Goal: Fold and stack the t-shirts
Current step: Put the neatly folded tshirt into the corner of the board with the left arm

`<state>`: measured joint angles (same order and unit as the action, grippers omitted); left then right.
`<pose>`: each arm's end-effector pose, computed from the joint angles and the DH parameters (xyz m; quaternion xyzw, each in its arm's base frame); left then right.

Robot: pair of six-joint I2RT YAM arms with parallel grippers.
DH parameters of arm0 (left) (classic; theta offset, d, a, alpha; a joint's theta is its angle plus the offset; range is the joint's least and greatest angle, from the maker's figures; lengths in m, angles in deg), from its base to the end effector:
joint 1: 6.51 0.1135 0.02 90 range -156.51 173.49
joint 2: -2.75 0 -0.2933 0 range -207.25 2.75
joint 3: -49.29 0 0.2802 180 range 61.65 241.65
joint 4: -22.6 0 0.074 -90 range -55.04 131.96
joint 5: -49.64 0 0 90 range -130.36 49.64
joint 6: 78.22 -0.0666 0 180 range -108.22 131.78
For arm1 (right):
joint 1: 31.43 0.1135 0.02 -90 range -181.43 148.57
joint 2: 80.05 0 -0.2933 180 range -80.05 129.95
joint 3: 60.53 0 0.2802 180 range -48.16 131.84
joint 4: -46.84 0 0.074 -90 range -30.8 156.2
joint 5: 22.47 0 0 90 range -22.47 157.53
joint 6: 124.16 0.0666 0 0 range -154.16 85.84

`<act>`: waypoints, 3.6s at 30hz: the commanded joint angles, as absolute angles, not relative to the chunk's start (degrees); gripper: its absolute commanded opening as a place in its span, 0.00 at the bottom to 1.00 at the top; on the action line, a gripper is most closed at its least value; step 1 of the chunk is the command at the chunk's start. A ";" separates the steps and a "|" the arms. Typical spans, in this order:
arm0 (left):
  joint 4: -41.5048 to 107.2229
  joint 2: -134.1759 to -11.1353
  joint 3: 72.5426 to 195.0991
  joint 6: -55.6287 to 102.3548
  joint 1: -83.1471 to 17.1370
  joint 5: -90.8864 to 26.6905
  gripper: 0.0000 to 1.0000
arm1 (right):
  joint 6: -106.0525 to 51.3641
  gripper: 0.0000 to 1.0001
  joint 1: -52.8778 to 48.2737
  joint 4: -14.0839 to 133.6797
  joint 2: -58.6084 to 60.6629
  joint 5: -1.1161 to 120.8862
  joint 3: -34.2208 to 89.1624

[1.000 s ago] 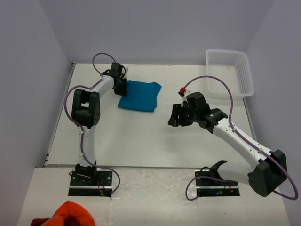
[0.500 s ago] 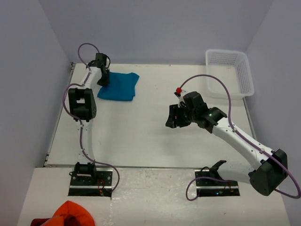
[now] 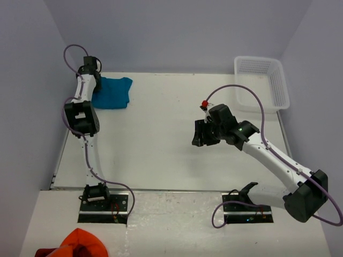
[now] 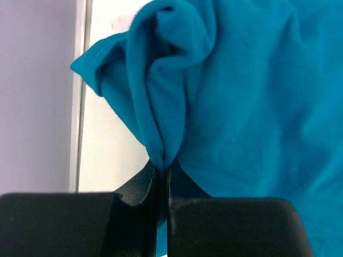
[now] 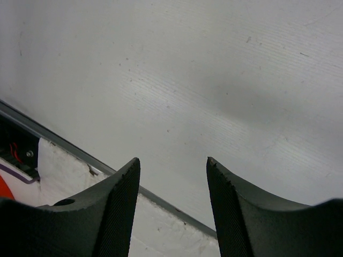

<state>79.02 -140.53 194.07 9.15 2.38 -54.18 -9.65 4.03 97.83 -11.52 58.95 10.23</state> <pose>0.6051 0.1107 0.1827 -0.0879 0.9432 0.1442 0.2862 0.2262 0.1733 0.2922 -0.1153 0.9265 0.2362 0.2692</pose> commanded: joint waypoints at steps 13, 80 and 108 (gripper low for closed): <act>63.70 -145.08 196.03 0.97 2.19 -61.10 0.00 | -7.09 0.54 4.17 101.12 -16.60 64.45 10.63; 46.91 -122.22 163.77 32.70 -4.13 -25.44 0.00 | -1.73 0.54 5.66 101.92 -27.67 63.48 4.05; 61.94 -133.05 172.23 32.26 -5.10 -39.82 0.00 | -1.38 0.54 5.57 100.86 -28.20 63.66 3.16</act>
<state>56.46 -135.77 173.61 34.66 -5.21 -33.14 -2.17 5.32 102.40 -27.94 63.52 2.58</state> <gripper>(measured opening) 0.002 0.539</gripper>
